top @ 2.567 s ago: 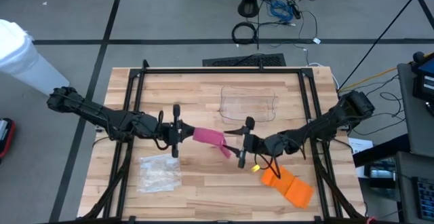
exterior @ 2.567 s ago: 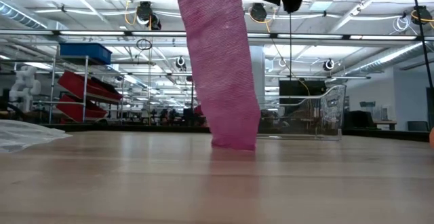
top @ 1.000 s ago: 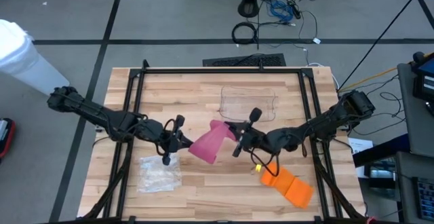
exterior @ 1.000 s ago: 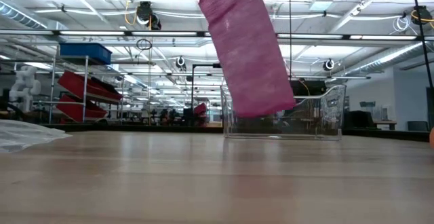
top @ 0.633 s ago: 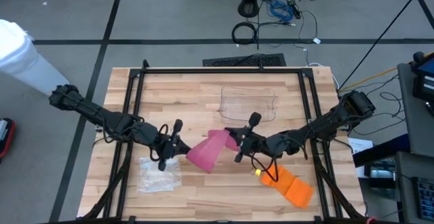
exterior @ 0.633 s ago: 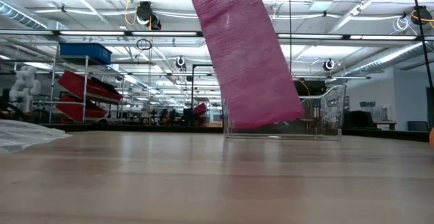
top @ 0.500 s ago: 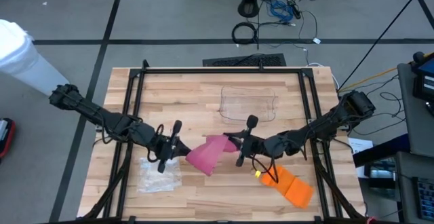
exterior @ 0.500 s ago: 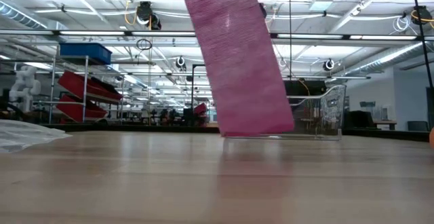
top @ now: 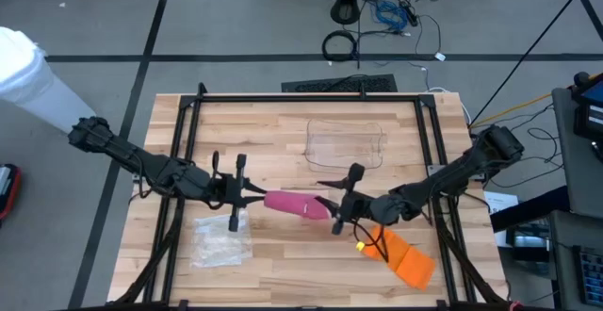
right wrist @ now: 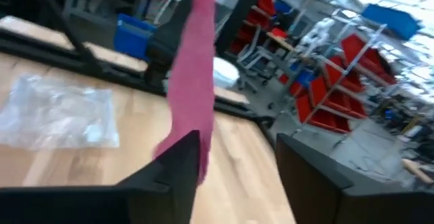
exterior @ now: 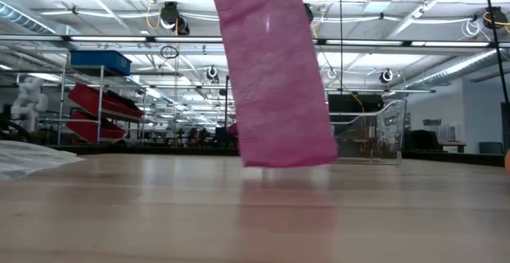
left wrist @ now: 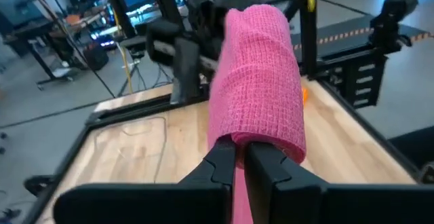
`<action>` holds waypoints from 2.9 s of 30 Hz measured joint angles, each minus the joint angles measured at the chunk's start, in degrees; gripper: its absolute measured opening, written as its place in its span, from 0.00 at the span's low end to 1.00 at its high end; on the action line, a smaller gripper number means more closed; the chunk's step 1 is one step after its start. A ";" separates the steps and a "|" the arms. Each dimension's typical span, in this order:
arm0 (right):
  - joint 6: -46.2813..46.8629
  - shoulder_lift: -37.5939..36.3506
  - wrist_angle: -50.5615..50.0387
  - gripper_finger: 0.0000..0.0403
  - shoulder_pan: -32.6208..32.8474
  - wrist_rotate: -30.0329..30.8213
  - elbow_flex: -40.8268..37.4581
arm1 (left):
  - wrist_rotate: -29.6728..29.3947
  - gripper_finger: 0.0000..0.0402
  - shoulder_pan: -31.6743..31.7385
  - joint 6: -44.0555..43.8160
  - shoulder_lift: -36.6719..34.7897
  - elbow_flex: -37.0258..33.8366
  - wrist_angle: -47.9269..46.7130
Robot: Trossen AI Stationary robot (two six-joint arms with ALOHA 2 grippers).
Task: Roll bandage
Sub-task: Roll the pink bandage
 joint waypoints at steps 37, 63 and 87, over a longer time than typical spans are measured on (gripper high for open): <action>24.47 2.51 3.65 0.49 -10.92 -26.19 -0.04 | 3.83 0.04 8.70 1.05 0.07 0.00 -4.67; 18.38 2.38 -5.79 0.00 -10.14 0.35 0.00 | 5.18 0.04 9.60 0.76 2.67 0.04 -3.11; -15.08 2.27 15.98 0.00 -6.02 11.77 0.00 | 18.98 0.04 7.23 8.18 2.62 0.00 -13.81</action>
